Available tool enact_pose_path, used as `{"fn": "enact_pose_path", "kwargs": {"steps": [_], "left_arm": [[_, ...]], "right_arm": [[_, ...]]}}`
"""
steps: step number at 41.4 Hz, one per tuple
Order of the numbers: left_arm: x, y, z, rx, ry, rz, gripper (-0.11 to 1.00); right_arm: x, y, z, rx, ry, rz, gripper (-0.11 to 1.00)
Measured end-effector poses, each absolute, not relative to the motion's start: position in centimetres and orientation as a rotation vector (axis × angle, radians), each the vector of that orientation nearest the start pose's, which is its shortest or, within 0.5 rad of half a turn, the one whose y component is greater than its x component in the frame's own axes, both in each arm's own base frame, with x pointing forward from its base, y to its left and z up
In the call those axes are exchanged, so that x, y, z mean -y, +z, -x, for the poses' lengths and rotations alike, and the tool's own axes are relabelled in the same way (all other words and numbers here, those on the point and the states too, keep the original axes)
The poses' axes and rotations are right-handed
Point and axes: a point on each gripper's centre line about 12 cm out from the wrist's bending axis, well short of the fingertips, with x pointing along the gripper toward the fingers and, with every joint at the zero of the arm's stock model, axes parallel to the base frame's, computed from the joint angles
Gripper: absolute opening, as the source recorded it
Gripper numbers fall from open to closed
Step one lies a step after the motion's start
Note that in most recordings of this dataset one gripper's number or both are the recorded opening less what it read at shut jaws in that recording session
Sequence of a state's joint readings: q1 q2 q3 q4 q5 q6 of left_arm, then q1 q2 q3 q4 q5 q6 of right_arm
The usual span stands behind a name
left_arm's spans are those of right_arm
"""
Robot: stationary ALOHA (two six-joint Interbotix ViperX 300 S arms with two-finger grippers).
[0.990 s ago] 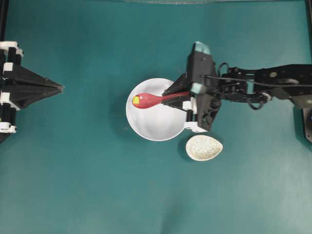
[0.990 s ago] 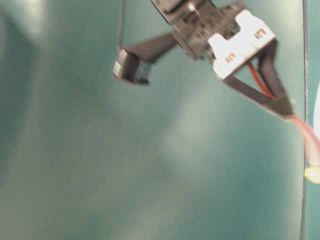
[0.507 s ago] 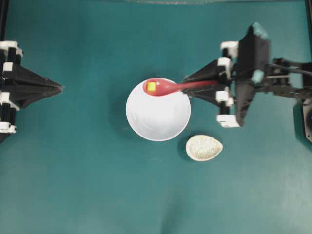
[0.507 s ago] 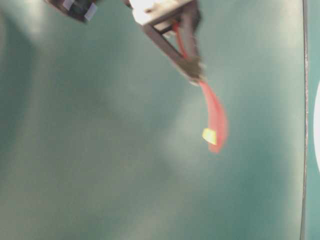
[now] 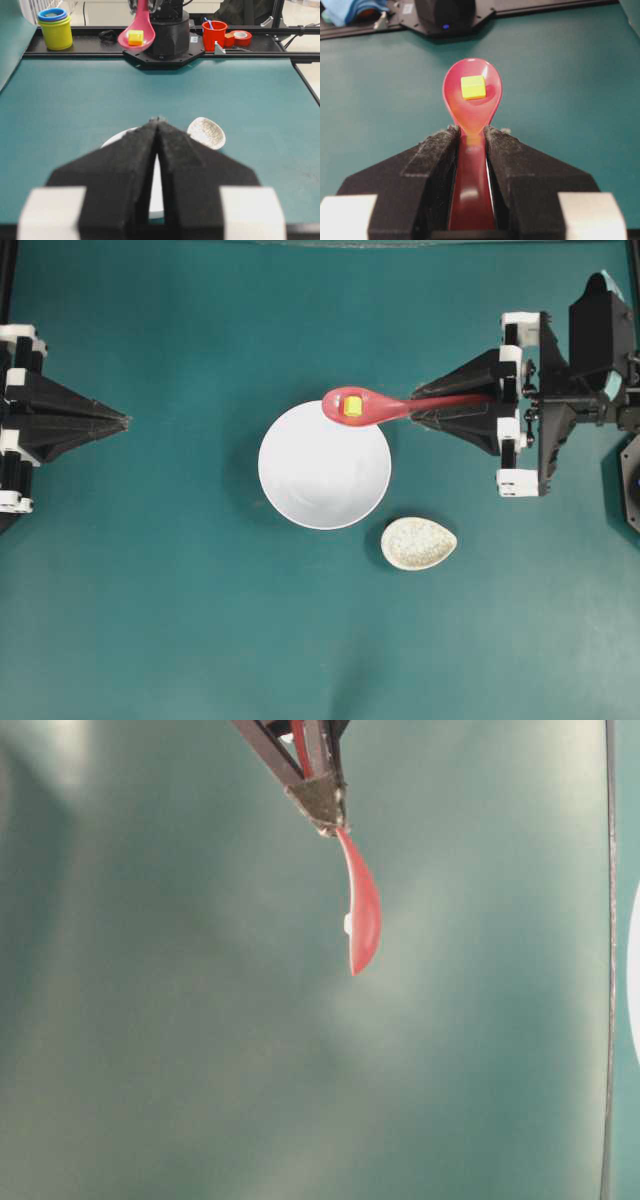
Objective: Scoop the yellow hexagonal prism block from the bowl with a spoon using the right arm.
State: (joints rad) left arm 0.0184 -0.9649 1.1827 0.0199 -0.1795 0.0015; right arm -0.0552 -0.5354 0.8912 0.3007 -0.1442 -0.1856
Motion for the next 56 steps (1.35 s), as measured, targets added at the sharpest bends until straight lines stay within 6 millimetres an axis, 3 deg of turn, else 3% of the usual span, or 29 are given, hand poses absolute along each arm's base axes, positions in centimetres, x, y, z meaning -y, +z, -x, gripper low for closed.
{"fn": "enact_pose_path", "kwargs": {"steps": [56], "left_arm": [[-0.3, 27.36, -19.84, -0.071, 0.014, -0.008, 0.01]], "right_arm": [[2.08, 28.54, -29.4, -0.213, -0.107, -0.105, 0.25]]}}
